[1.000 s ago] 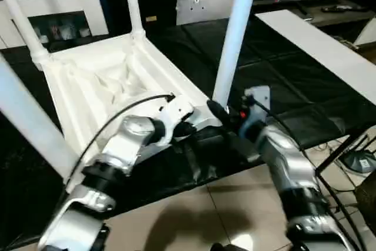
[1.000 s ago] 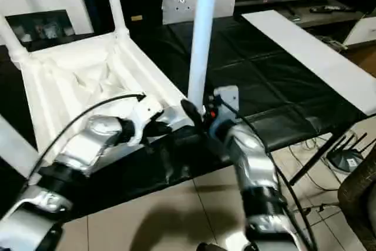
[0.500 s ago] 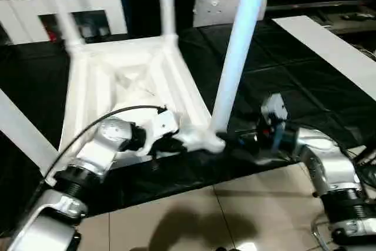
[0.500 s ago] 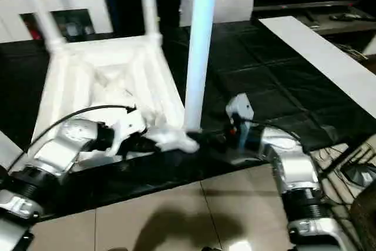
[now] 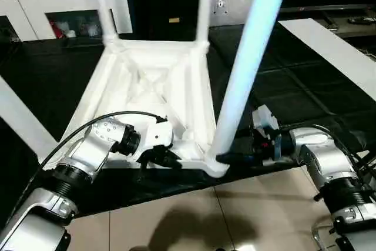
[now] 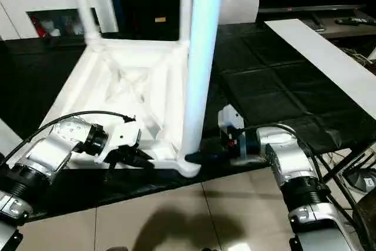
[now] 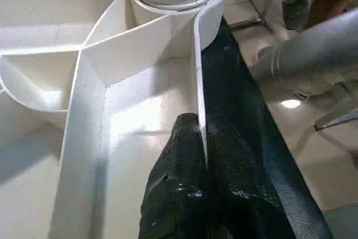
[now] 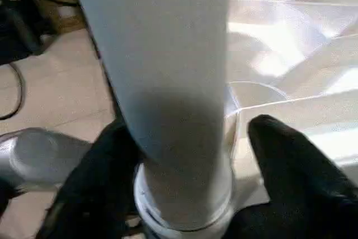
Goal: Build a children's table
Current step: Rotate leg to tighten
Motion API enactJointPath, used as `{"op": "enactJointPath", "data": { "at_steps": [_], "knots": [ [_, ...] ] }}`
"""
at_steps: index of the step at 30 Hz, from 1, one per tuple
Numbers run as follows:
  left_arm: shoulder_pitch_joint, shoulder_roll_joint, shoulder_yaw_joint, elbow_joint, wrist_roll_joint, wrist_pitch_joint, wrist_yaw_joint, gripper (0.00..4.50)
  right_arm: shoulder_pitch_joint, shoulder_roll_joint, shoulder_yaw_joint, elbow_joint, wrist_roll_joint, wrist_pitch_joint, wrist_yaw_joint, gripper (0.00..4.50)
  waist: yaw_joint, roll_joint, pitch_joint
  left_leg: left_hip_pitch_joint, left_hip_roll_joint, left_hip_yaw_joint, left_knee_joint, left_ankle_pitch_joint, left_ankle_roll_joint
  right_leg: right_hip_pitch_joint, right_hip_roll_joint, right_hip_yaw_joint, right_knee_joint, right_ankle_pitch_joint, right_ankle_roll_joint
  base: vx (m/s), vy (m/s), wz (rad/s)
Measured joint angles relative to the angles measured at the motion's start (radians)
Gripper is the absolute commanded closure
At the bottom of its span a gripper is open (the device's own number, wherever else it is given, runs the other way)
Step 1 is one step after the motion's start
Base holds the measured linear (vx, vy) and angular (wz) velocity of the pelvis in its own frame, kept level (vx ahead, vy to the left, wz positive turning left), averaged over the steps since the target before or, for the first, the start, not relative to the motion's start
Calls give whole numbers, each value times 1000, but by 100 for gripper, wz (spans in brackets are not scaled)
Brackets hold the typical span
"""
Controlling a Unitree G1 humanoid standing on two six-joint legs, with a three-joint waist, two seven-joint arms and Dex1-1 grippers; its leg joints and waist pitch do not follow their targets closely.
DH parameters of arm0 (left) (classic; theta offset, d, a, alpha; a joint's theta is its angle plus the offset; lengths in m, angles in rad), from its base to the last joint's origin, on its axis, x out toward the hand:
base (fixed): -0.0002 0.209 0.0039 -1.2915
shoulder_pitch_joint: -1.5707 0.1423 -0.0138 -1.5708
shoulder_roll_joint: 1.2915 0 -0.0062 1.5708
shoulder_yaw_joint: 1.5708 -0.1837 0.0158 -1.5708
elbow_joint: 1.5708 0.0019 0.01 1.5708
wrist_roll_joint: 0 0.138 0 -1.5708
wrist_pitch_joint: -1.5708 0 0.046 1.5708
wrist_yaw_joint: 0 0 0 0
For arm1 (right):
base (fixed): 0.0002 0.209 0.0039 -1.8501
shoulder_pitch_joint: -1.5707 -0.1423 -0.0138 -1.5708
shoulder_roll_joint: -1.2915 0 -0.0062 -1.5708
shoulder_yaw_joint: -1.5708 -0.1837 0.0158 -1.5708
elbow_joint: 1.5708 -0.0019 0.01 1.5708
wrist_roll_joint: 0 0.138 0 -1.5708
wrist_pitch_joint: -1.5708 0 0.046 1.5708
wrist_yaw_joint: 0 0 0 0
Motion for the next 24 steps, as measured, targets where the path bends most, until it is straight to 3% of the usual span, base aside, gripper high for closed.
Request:
{"op": "enactJointPath", "data": {
  "at_steps": [10, 18, 24],
  "knots": [
    [0, 0, -4, 0, 0, -16, -23, 450, -22, -1, 20, 37, 0, 2, 73, 249, 0, 0, 0, 0, 0, 0, 0, 0, 0, 0, 0, 0, 0, 0, 0, 0, 0, 0],
    [0, 0, -5, 0, -3, -12, -30, 450, -25, -2, 21, 44, 5, 18, 88, 255, 0, -1, 0, 0, 0, 0, 0, 0, 0, 0, 0, 0, 0, 0, 0, 0, 0, 0],
    [2, -17, 4, -15, -12, 84, 6, 450, 16, 14, -8, 0, 23, 75, 43, 255, 7, 0, -1, 1, 1, 1, 0, 1, -1, 1, 0, 0, 1, 0, 0, 0, 0, 0]
  ]
}}
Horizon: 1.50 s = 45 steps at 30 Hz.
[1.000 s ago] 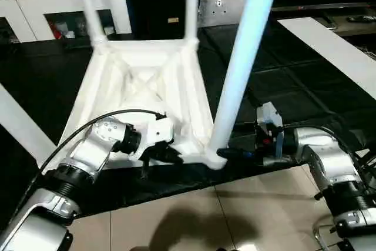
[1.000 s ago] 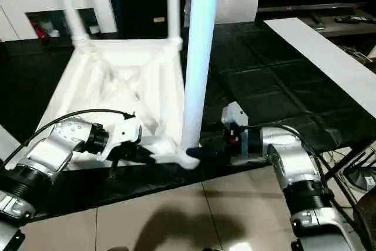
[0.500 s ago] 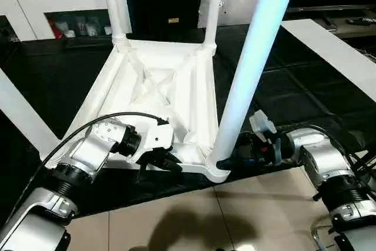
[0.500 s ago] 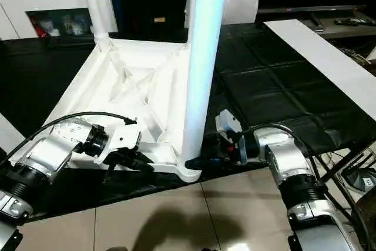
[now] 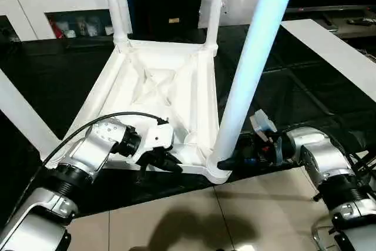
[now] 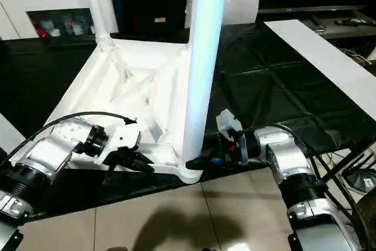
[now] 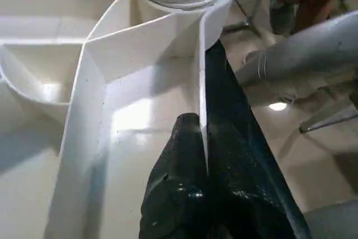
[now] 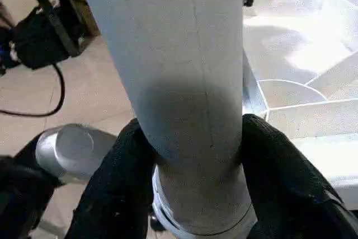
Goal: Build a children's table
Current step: Rotate leg to tighten
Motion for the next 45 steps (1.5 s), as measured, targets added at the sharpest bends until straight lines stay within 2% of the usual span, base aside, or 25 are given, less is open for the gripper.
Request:
{"op": "enactJointPath", "data": {
  "at_steps": [3, 5, 11, 12, 13, 14, 15, 16, 17, 18, 19, 20, 21, 22, 23, 24, 25, 27, 29, 31, 33, 36, 37, 40, 45],
  "knots": [
    [12, -20, 24, -29, 2, 95, 63, 450, 48, 26, -36, -54, 4, 35, -102, 255, -5, 0, 0, 1, 0, 0, 0, 2, -5, 0, 0, 0, 0, 0, 1, 0, 0, 0],
    [30, -39, 49, -58, 5, 166, 131, 450, 74, 51, -61, -81, 1, 46, -206, 255, -18, 0, 0, 1, 0, 0, 0, 4, -7, 1, 0, 0, -1, 1, 1, 0, 0, 0],
    [38, -131, 95, -96, 26, 329, 318, 450, 75, 146, -134, -96, -34, 98, -499, 255, -80, -1, -1, 0, 1, 0, 4, 7, -8, 2, 0, -12, -11, 2, 3, 0, 0, 0],
    [38, -146, 105, -96, 33, 345, 349, 450, 69, 170, -142, -95, -50, 100, -554, 255, -91, 0, -1, -1, 3, -2, 4, 7, -8, 4, 0, -18, -18, 3, 4, 0, 0, 0],
    [37, -162, 112, -95, 38, 358, 384, 450, 63, 191, -148, -94, -62, 103, -610, 255, -101, 4, -1, -2, 7, -6, 4, 7, -8, 11, -1, -33, -30, 3, 5, 0, 0, 0],
    [36, -177, 116, -93, 43, 368, 423, 450, 56, 216, -153, -91, -77, 107, -673, 255, -114, 13, 1, -1, 21, -9, 4, 7, -8, 28, 1, -58, -53, 3, 5, 0, 0, 0],
    [35, -182, 117, -91, 44, 375, 439, 450, 51, 228, -154, -90, -84, 111, -705, 255, -119, 15, 2, 1, 32, -14, 1, 7, -8, 33, 2, -62, -55, 2, 6, 0, 0, 0],
    [28, -207, 129, -73, 49, 382, 490, 450, 33, 273, -175, -70, -93, 124, -793, 255, -125, 8, 4, 9, 30, -11, 2, 6, -8, 31, 3, -44, -33, -2, 8, 0, 0, 0],
    [13, -238, 141, -46, 67, 387, 551, 450, 7, 324, -209, -33, -96, 131, -897, 255, -131, -4, 9, 22, 21, -4, 3, 6, -9, 29, 3, -23, -23, 0, 5, 0, 0, 0],
    [-4, -260, 146, -24, 79, 395, 594, 450, -20, 358, -223, -7, -100, 131, -978, 255, -138, -6, 11, 33, 10, 1, 7, 5, -9, 28, 1, -27, -21, 3, 5, 0, 0, 0],
    [-15, -280, 150, -13, 82, 396, 636, 450, -55, 378, -229, 21, -102, 130, -1048, 255, -145, 1, 13, 30, 13, -1, 9, 2, -6, 28, -6, -55, -30, 3, 6, 0, 0, 0],
    [-18, -292, 154, -11, 83, 396, 656, 450, -70, 384, -231, 34, -104, 125, -1079, 255, -150, 16, 13, 17, 25, -12, 13, -2, -4, 36, -9, -92, -54, 4, 6, 25, 47, -23],
    [-24, -303, 155, -11, 82, 397, 670, 450, -81, 386, -231, 41, -110, 117, -1097, 220, -146, 24, 14, 6, 41, -22, 8, -3, -4, 38, -8, -104, -53, 0, 10, 0, 0, 0],
    [-33, -311, 155, -6, 83, 403, 678, 450, -85, 388, -231, 47, -124, 105, -1108, 199, -145, 20, 14, 5, 39, -22, 10, -5, -9, 28, -6, -82, -31, -12, 24, 68, 51, -27],
    [-33, -318, 153, 0, 84, 406, 690, 450, -85, 392, -232, 59, -130, 89, -1116, 185, -145, -1, 15, 22, 13, -9, 14, -10, -15, 21, -3, -36, -16, 8, -2, 91, 46, 1],
    [-33, -323, 153, 4, 84, 405, 699, 450, -85, 397, -235, 64, -130, 78, -1117, 185, -144, -4, 16, 34, -1, -5, 13, -13, -13, 18, -7, -21, -1, 13, -3, 113, 23, -3],
    [-35, -319, 154, 4, 83, 402, 701, 450, -86, 408, -244, 65, -129, 69, -1118, 183, -136, -2, 14, 30, -4, -5, 7, -14, -10, 13, -8, -23, -4, 12, -3, 67, 20, 8],
    [-42, -314, 154, 4, 82, 395, 701, 450, -86, 408, -244, 65, -127, 51, -1117, 149, -126, -1, 12, 16, -1, -13, 4, -13, -9, 5, -6, -34, -10, 12, -4, 0, 0, 0],
    [-46, -301, 152, 4, 83, 384, 697, 450, -86, 408, -242, 69, -128, 21, -1111, 137, -124, 0, 11, 8, 0, -13, 4, -8, -5, -1, -4, -31, -12, 13, -5, 0, 0, 0],
    [-46, -293, 149, 2, 83, 375, 687, 450, -84, 402, -239, 73, -127, 3, -1092, 103, -122, 0, 11, 7, -1, -12, 4, -9, -5, -3, -4, -28, -11, 14, -6, 0, 0, 0],
    [-46, -283, 144, 0, 83, 363, 667, 450, -75, 379, -226, 74, -126, -19, -1048, 95, -120, 0, 11, 7, -1, -12, 4, -9, -5, -3, -4, -28, -11, 14, -7, 0, 0, 0],
    [-41, -241, 133, -3, 77, 327, 611, 450, -29, 317, -211, 62, -102, -75, -906, 58, -118, 0, 11, 6, 1, -12, 2, -9, -5, -5, -2, -29, -11, 15, -8, 0, 0, 0],
    [-35, -222, 132, -7, 71, 312, 586, 450, -12, 296, -210, 54, -89, -82, -854, 58, -117, 0, 11, 4, 1, -13, 2, -9, -5, -7, -2, -29, -11, 15, -8, 0, 0, 0],
    [-29, -185, 127, -7, 69, 273, 531, 450, 8, 242, -203, 19, -68, -88, -747, 37, -103, 0, 11, 0, 1, -13, 3, -8, -5, -9, -2, -29, -11, 15, -9, 0, 0, 0],
    [-16, -114, 99, -7, 49, 196, 399, 450, 21, 116, -160, -51, -31, -75, -513, 37, -70, -1, 10, 1, 1, -13, 4, -8, -5, -7, -2, -29, -11, 15, -9, 0, 0, 0]
  ]
}}
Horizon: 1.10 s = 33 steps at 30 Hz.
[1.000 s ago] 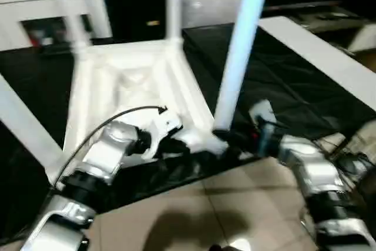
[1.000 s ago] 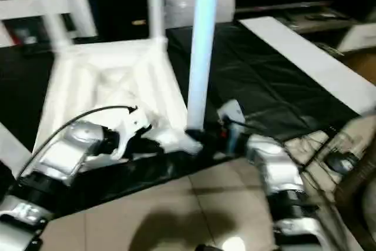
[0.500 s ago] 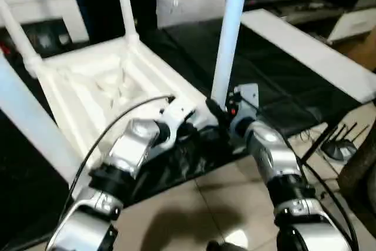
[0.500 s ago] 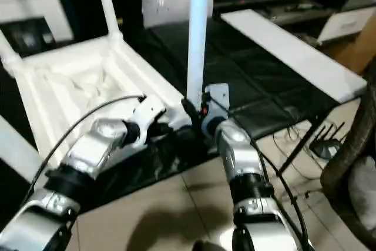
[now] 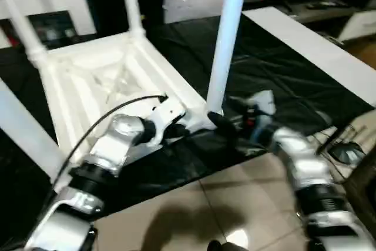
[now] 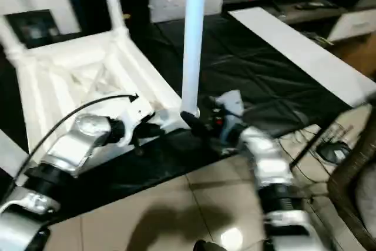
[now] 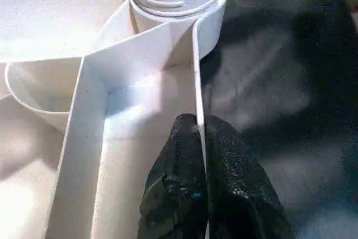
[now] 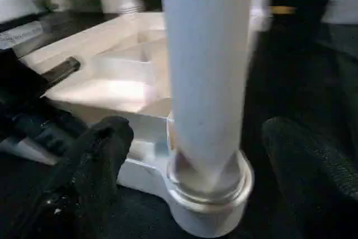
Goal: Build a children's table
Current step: Rotate leg to tighten
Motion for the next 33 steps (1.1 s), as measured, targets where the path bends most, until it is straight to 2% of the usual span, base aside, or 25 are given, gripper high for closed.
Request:
{"op": "enactJointPath", "data": {
  "at_steps": [5, 8, 10, 11, 13, 17, 19, 21, 24, 29, 33],
  "knots": [
    [6, 84, -36, 18, -12, -143, -169, 450, -3, -85, 52, 25, 7, -19, 219, 37, 34, -1, 0, 0, 0, 0, 0, 0, 0, 1, -1, 0, 0, 0, 0, 0, 0, 0],
    [6, 104, -46, 31, -19, -198, -246, 450, -23, -89, 75, 46, 7, -24, 284, 37, 48, -2, -1, 0, 1, 1, 0, 0, 0, 1, -1, 1, 0, 0, 0, 0, 0, 0],
    [6, 114, -58, 31, -30, -215, -300, 450, -47, -96, 86, 67, 8, -25, 325, 72, 60, -2, -1, 0, 1, 2, 1, 0, 0, 2, -1, 2, 0, 0, 0, 0, 0, 0],
    [6, 120, -65, 31, -38, -222, -322, 450, -62, -100, 94, 81, 9, -25, 343, 72, 63, -2, -1, 0, 1, 2, 1, 0, 0, 2, -1, 2, 1, 0, 0, 0, 0, 0],
    [5, 125, -77, 31, -41, -243, -358, 450, -76, -109, 110, 93, 9, -28, 390, 101, 71, -3, -2, 0, 2, 3, 1, 0, 0, 2, -1, 4, 1, -1, 1, 0, 0, 0],
    [1, 130, -87, 44, -44, -273, -391, 450, -91, -111, 141, 125, 7, -40, 459, 121, 70, -5, -3, 0, 2, 4, 3, 1, -1, 2, -1, 4, 3, -1, 1, 0, 0, 0],
    [-4, 127, -92, 54, -44, -285, -405, 450, -93, -117, 152, 129, 4, -43, 487, 156, 70, -6, -3, 0, 3, 4, 3, 1, -2, 2, -1, 4, 3, -1, 1, 0, 0, 0],
    [-10, 125, -96, 65, -44, -296, -412, 450, -93, -120, 160, 134, 3, -44, 507, 156, 70, -7, -3, 0, 3, 4, 3, 2, -2, 2, -1, 4, 4, -1, 1, 0, 0, 0],
    [-22, 123, -103, 83, -43, -311, -421, 450, -97, -120, 178, 144, 3, -46, 532, 197, 70, -8, -3, 0, 4, 4, 3, 3, -3, 3, 0, 4, 4, -1, 1, 0, 0, 0],
    [-26, 121, -104, 95, -43, -325, -431, 450, -112, -120, 184, 174, -3, -57, 553, 241, 70, -8, -3, 0, 6, 7, 3, 4, -3, 3, 0, 4, 4, -1, 1, 0, 0, 0],
    [-32, 118, -104, 110, -43, -337, -437, 450, -119, -120, 185, 182, -10, -63, 561, 254, 70, -8, -3, 0, 8, 7, 3, 4, -3, 4, 0, 2, 3, -1, 2, 0, 0, 0]
  ]
}}
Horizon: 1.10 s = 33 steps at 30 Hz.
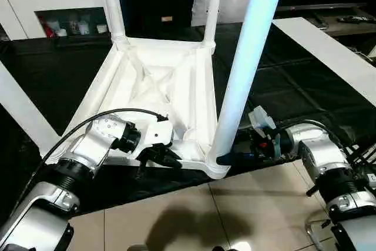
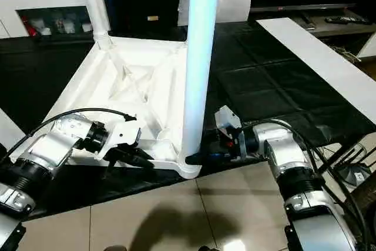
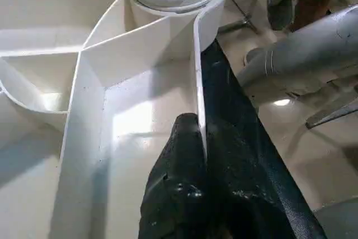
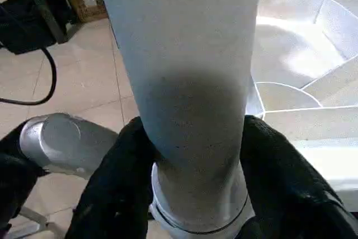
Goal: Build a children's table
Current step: Rotate leg to tighten
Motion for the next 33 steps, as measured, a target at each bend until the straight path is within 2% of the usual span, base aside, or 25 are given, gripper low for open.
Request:
{"op": "enactJointPath", "data": {
  "at_steps": [6, 11, 14, 19, 21, 22, 23, 24, 25, 26, 27, 28, 29, 30, 31, 32, 33],
  "knots": [
    [0, -5, 4, -1, -10, 30, 3, 450, -1, 0, -1, 2, 17, 46, 4, 258, 1, 0, 0, 0, 3, 1, 0, 1, -2, 1, 0, -2, 0, 0, 0, 0, 0, 0],
    [16, -18, 15, -60, -10, 137, 53, 450, 53, 4, -47, -59, 39, 115, -40, 258, 14, 0, 0, 0, 5, 3, 0, 3, -6, 2, 0, -3, 0, 0, 0, 0, 0, 0],
    [43, -35, 35, -121, -9, 237, 119, 450, 102, 26, -74, -116, 53, 155, -126, 258, 7, 0, 0, 1, 5, 3, 0, 4, -9, 2, 0, -5, 0, 0, 0, 0, 0, 0],
    [57, -69, 54, -156, 2, 341, 207, 450, 134, 56, -110, -153, 53, 184, -274, 258, -39, 3, -2, 0, 9, 3, 0, 7, -8, 8, 2, -16, -18, 1, 1, 0, 0, 0],
    [66, -89, 70, -165, 16, 390, 262, 450, 141, 92, -125, -170, 27, 207, -373, 258, -72, 13, -5, 2, 22, -1, 0, 7, -8, 26, 4, -40, -43, 2, 2, 0, 0, 0],
    [67, -104, 83, -167, 28, 421, 307, 450, 141, 127, -140, -176, 8, 221, -460, 258, -91, 15, -4, 7, 33, -4, -1, 7, -9, 34, 9, -42, -48, 0, 3, 0, 0, 0],
    [67, -116, 90, -166, 35, 439, 341, 450, 141, 155, -152, -176, -6, 223, -519, 258, -99, 14, -4, 12, 37, -4, 0, 6, -10, 36, 12, -33, -36, -1, 4, 0, 0, 0],
    [66, -128, 95, -163, 39, 453, 371, 450, 140, 175, -160, -175, -15, 224, -572, 258, -100, 8, 0, 24, 35, 2, -1, 3, -14, 32, 17, -9, -9, -17, 5, 1, -64, -4],
    [62, -150, 104, -144, 45, 466, 419, 450, 136, 215, -172, -163, -28, 223, -658, 258, -106, -5, 4, 44, 24, 7, 0, 2, -16, 31, 20, 15, 11, -27, 5, 1, -64, -4],
    [58, -168, 115, -129, 51, 474, 456, 450, 120, 245, -181, -143, -40, 221, -728, 258, -113, -8, 5, 58, 17, 11, 7, -8, -18, 23, 23, 11, 15, -26, 5, -30, -74, -3],
    [52, -176, 125, -125, 53, 479, 482, 450, 94, 268, -184, -125, -50, 222, -790, 258, -121, -4, 7, 52, 20, 9, 30, -29, 1, 19, 20, -22, 5, -26, 5, 13, -35, -43],
    [36, -199, 150, -104, 57, 488, 535, 450, 38, 327, -204, -75, -61, 223, -916, 258, -131, 37, 3, 17, 46, -15, 37, -49, 32, 40, 17, -90, -38, -25, 9, 13, -35, -43],
    [17, -213, 153, -95, 60, 498, 562, 450, 11, 352, -211, -54, -64, 220, -990, 258, -122, 51, 4, 7, 64, -30, 37, -49, 29, 37, 15, -118, -34, -31, 15, 170, 146, -73],
    [2, -236, 153, -79, 60, 499, 591, 450, -5, 362, -225, -36, -65, 213, -1041, 258, -116, 41, 5, 12, 56, -35, 36, -34, -14, 27, 14, -59, 25, -50, 28, 126, 137, -34],
    [-2, -256, 157, -69, 62, 499, 627, 450, -22, 375, -237, -9, -65, 206, -1081, 258, -115, 20, 7, 27, 44, -24, 40, -36, -40, 12, 14, -18, 61, -45, 18, 160, 105, -50],
    [-4, -274, 158, -56, 67, 499, 654, 450, -24, 383, -242, 8, -68, 192, -1111, 223, -116, 5, 9, 44, 20, -19, 45, -41, -35, 3, 14, 4, 75, -51, -6, 0, 0, 0],
    [-5, -280, 160, -51, 67, 498, 670, 450, -29, 387, -247, 14, -68, 187, -1120, 188, -110, -4, 6, 45, 16, -4, 47, -52, -16, 0, 14, 12, 73, -53, -8, 93, -45, -22]
  ]
}}
